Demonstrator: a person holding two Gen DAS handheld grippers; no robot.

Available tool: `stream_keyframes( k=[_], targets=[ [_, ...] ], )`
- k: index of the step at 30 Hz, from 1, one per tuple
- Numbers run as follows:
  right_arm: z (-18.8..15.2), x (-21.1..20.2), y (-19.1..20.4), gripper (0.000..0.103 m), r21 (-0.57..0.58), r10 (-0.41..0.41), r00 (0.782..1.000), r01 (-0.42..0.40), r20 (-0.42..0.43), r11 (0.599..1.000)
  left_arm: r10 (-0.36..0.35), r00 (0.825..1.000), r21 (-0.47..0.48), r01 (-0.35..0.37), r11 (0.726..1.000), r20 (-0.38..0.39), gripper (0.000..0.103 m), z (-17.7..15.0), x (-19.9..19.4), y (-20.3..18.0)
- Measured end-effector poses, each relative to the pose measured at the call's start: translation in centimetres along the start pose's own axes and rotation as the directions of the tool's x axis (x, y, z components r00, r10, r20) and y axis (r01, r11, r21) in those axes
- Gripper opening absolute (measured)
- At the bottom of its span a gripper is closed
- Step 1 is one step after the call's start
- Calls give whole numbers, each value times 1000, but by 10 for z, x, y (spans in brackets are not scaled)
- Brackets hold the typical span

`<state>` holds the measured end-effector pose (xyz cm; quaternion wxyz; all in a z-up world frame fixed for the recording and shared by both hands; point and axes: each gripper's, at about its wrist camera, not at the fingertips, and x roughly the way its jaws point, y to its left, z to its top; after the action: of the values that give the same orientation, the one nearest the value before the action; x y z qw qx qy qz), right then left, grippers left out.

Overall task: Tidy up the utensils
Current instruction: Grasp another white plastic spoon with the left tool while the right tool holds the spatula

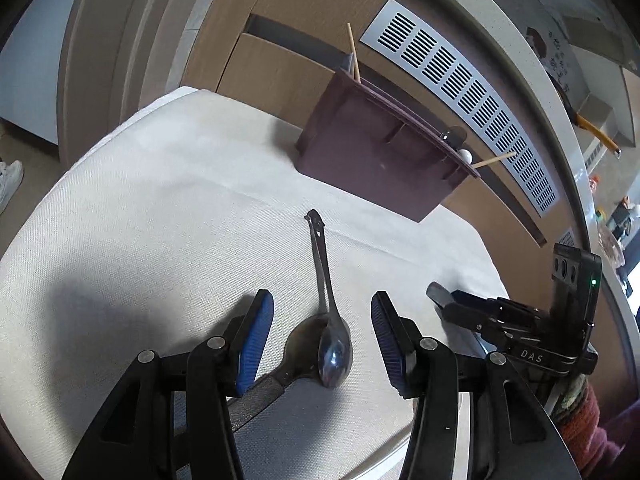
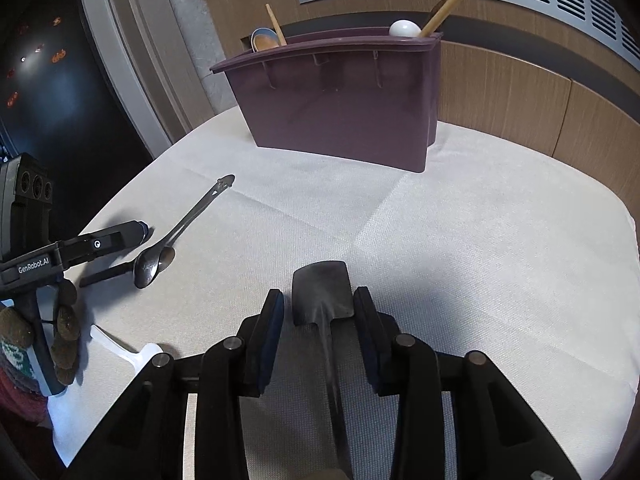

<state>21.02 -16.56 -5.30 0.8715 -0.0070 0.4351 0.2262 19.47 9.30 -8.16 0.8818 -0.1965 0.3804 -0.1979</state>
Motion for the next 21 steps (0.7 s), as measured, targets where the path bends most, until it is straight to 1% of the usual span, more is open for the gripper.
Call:
stream_keyframes(
  k=[6, 8, 9, 11, 12, 13, 14, 15, 16, 17, 18, 19, 20, 21],
  targets=[
    [0, 1, 5, 33, -20, -24, 1000, 24, -1, 1000, -8, 1000, 26, 8, 1000, 11, 52, -1, -3, -4],
    [0, 1, 4, 33, -18, -23, 1000, 22, -2, 1000, -12, 1000, 66, 12, 998, 2, 52, -1, -6, -12],
    [0, 1, 4, 33, -18, -22, 1000, 22, -2, 1000, -20, 1000, 116, 21, 993, -12, 52, -2, -8, -20],
    [0, 1, 4, 33, -18, -20, 1000, 20, -4, 1000, -19, 998, 291, 37, 956, -67, 52, -6, -10, -49],
    [0, 1, 4, 34, -19, -20, 1000, 20, -6, 1000, 14, 994, 412, 33, 910, -112, 52, -12, -7, -68],
    [0, 2, 5, 37, -25, -16, 1000, 15, -9, 1000, 44, 988, 486, 34, 874, -148, 52, -17, -4, -79],
    [0, 2, 5, 39, -30, -10, 1000, 9, -14, 999, 82, 976, 563, 47, 825, -202, 52, -25, 3, -91],
    [0, 1, 5, 40, -30, -6, 1000, 5, -18, 1000, 117, 960, 622, 71, 780, -256, 52, -33, 11, -101],
    [0, 1, 4, 40, -24, -2, 1000, 2, -21, 1000, 147, 943, 668, 96, 738, -298, 52, -41, 18, -108],
    [0, 1, 4, 40, -20, 0, 1000, -1, -22, 1000, 175, 927, 700, 117, 705, -331, 52, -47, 25, -114],
    [1, 1, 4, 41, -18, 6, 1000, -6, -25, 1000, 183, 919, 710, 132, 692, -350, 52, -49, 29, -117],
    [1, 1, 3, 44, -26, 23, 999, -23, -33, 999, 174, 914, 703, 151, 695, -368, 52, -46, 31, -119],
    [2, 1, 4, 46, -34, 31, 999, -32, -39, 999, 169, 900, 682, 170, 711, -401, 52, -42, 36, -120],
    [2, 2, 5, 47, -48, 39, 998, -42, -48, 998, 163, 890, 662, 183, 727, -425, 52, -38, 39, -120]
  ],
)
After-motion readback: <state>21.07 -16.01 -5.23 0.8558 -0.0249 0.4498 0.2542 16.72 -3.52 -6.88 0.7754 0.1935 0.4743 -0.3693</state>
